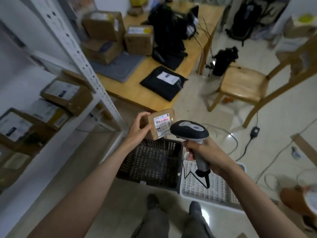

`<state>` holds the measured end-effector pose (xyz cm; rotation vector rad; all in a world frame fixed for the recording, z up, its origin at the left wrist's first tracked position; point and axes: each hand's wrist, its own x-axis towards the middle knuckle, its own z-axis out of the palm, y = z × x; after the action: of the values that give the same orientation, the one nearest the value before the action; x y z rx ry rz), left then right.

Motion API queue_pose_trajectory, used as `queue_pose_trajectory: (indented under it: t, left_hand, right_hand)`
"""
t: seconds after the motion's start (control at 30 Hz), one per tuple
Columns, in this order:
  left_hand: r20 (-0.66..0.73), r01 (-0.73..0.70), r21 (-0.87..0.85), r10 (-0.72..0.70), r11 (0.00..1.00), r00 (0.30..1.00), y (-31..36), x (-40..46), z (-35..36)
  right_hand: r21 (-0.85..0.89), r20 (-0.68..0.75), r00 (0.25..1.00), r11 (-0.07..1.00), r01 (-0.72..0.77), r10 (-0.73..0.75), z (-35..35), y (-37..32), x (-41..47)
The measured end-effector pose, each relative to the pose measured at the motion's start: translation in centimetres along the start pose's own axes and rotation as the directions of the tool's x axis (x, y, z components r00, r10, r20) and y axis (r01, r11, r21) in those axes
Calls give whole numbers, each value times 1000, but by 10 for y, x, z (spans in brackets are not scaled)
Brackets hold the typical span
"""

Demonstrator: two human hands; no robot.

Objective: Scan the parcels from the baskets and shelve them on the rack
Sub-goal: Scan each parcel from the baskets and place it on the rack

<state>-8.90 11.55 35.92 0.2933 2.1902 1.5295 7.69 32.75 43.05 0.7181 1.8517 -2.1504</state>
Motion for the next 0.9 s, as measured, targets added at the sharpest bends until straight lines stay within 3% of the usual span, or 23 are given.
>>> queue_pose_trajectory:
  t: [0.23, 0.37, 0.43, 0.53, 0.63, 0.8, 0.9]
  left_hand:
    - [-231, -43, -178, 1, 983, 973, 32, -28, -51]
    - [-477, -118, -280, -32, 953, 878, 51, -50, -74]
    - [-562, -153, -407, -114, 901, 819, 58, -59, -81]
    - [-580, -246, -659, -272, 711, 768, 68, -67, -85]
    - [-533, -293, -781, -345, 551, 773, 76, -68, -79]
    - [-518, -353, -819, -318, 453, 794, 83, -60, -65]
    - [-485, -299, -832, -352, 467, 801, 81, -55, -68]
  right_hand:
    - [-111, 163, 983, 989, 101, -82, 27, -63, 33]
    - [-93, 245, 962, 985, 146, -119, 54, -93, 53]
    - [-75, 266, 953, 982, 174, -148, 74, -102, 60]
    - [-54, 279, 935, 968, 243, -219, 105, -108, 70]
    - [-8, 287, 923, 963, 271, -257, 127, -109, 80]
    - [108, 293, 921, 966, 235, -257, 155, -111, 94]
    - [137, 265, 936, 970, 200, -230, 170, -111, 104]
